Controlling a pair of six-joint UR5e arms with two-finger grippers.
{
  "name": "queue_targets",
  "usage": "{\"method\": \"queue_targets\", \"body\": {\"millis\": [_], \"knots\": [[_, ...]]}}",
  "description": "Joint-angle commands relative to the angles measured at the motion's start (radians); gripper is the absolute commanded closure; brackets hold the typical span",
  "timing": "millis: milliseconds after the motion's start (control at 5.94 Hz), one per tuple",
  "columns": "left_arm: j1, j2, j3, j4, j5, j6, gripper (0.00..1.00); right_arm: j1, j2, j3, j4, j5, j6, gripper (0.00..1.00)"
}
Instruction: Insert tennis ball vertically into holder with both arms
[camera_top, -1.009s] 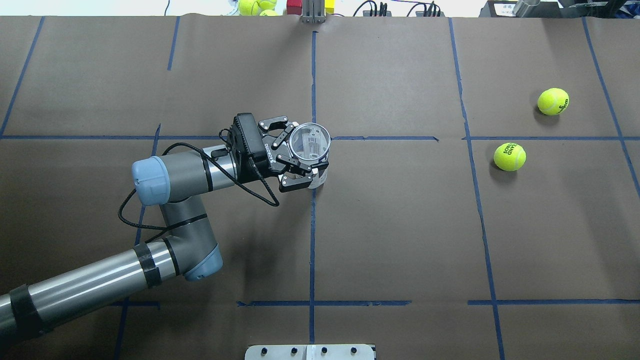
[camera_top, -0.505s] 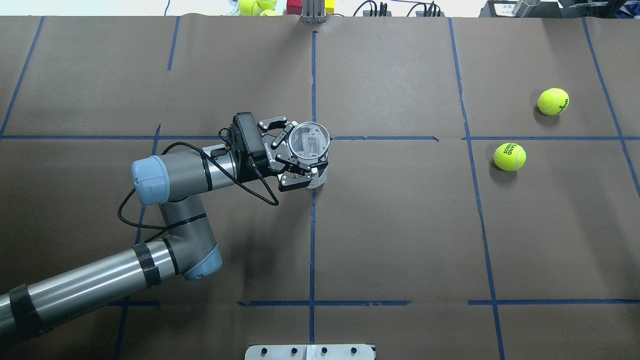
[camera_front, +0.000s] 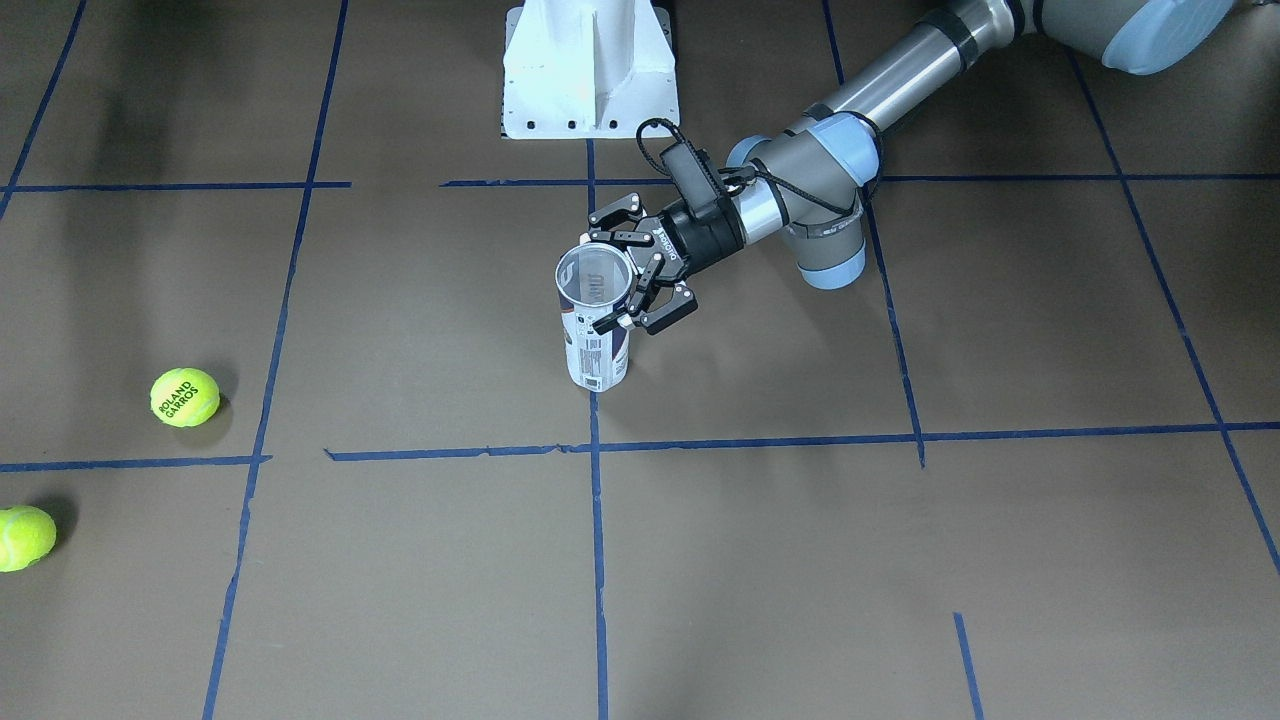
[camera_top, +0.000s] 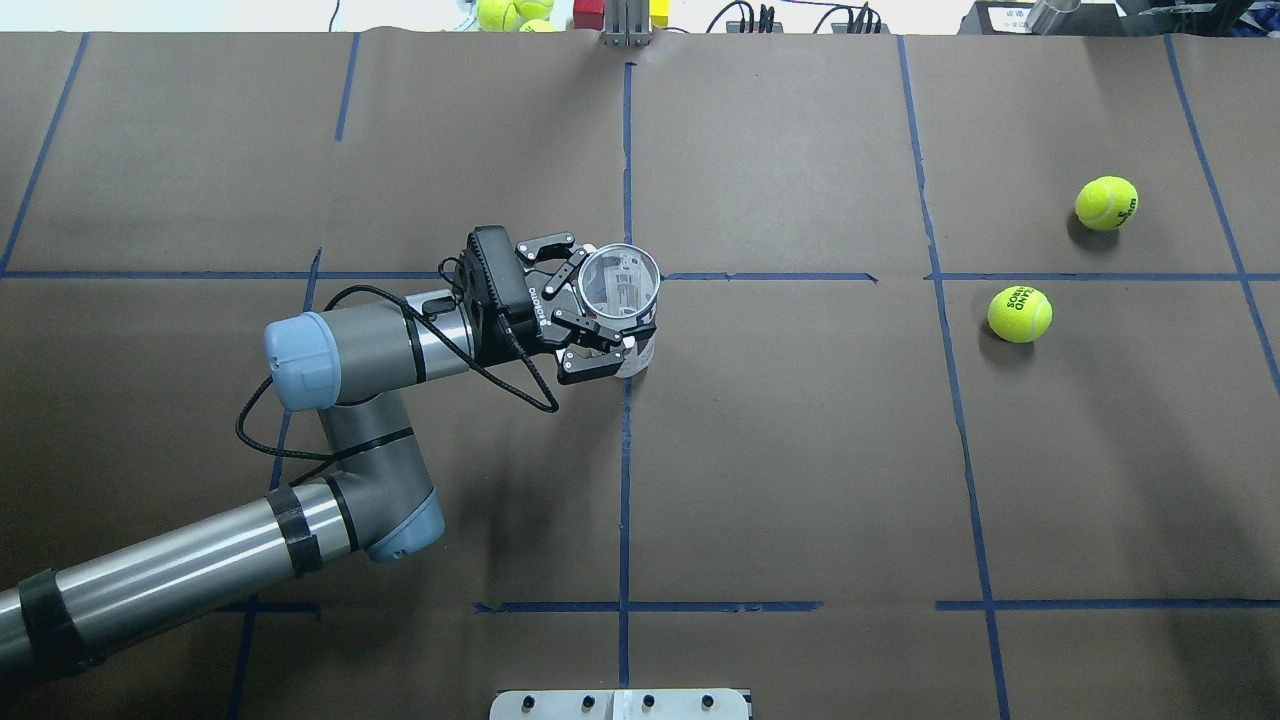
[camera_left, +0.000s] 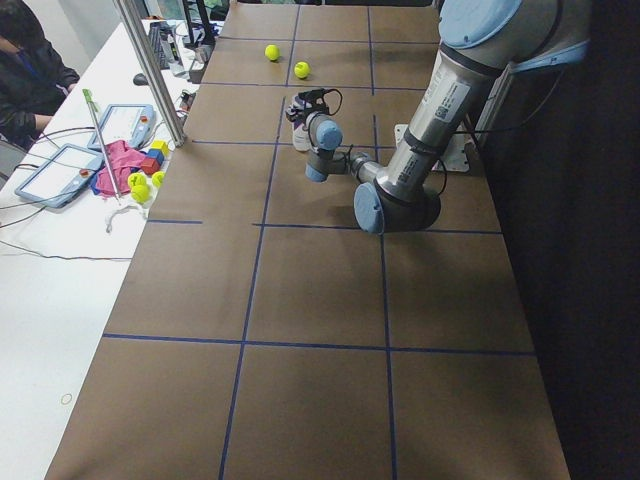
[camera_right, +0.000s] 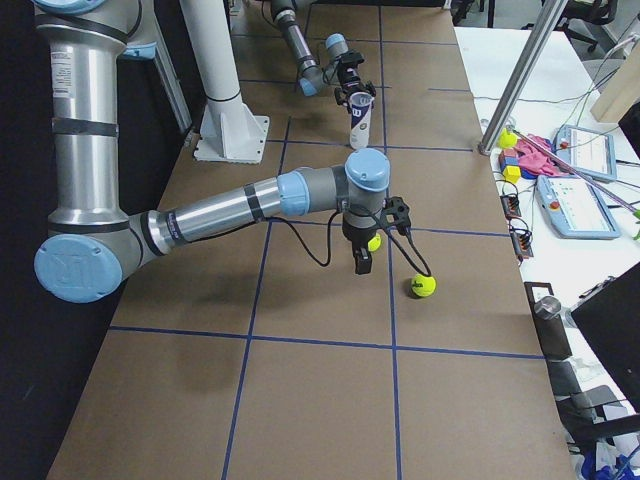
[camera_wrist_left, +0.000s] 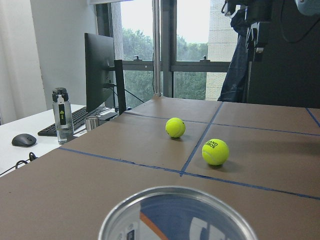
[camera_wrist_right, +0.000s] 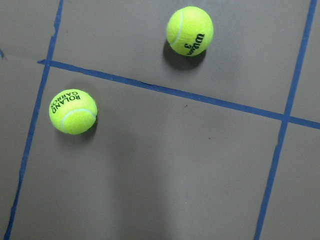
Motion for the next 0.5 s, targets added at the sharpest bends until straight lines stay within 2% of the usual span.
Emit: {"method": "queue_targets", "body": {"millis": [0,168,336], "knots": [[0.000,0.000,0.000,0.001,0.000,0.000,0.11,-0.135,0.044,-0.021,0.113,-0.086,0.154,0.01],[0.000,0.000,0.000,-0.001,0.000,0.001,0.12,-0.222,0.059,-0.097,0.291,-0.145,0.285,0.02],[0.000,0.002,0.000,-0.001,0.000,0.001,0.11,-0.273,0.113,-0.222,0.449,-0.170,0.350,0.04]]}}
